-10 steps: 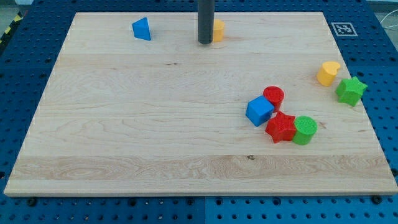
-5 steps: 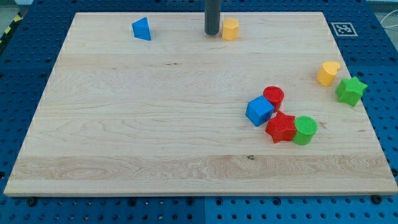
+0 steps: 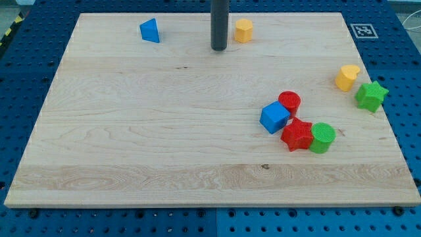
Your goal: Move the yellow heart to the top right
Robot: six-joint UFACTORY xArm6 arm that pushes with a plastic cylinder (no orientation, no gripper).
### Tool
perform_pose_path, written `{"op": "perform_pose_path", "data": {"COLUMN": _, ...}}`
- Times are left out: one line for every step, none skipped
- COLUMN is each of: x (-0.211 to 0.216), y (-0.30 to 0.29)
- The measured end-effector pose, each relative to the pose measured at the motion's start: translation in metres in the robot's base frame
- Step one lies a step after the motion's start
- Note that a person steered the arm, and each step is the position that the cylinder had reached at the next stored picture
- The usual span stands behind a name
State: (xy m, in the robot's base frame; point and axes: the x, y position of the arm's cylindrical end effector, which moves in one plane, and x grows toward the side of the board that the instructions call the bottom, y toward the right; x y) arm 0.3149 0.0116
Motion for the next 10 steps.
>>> {"op": "perform_pose_path", "data": {"x": 0.026, "y": 0.002}}
{"op": "perform_pose_path", "data": {"x": 0.051, "y": 0.006}}
{"op": "perform_pose_path", "data": {"x": 0.062, "y": 0.028}}
{"op": "perform_pose_path", "data": {"x": 0.083, "y": 0.072}}
{"op": "perform_pose_path", "data": {"x": 0.109, "y": 0.112}}
{"op": "perform_pose_path", "data": {"x": 0.122, "y": 0.156}}
{"op": "perform_pose_path", "data": {"x": 0.119, "y": 0.185}}
{"op": "perform_pose_path", "data": {"x": 0.12, "y": 0.216}}
{"op": "perform_pose_path", "data": {"x": 0.116, "y": 0.219}}
{"op": "perform_pose_path", "data": {"x": 0.116, "y": 0.234}}
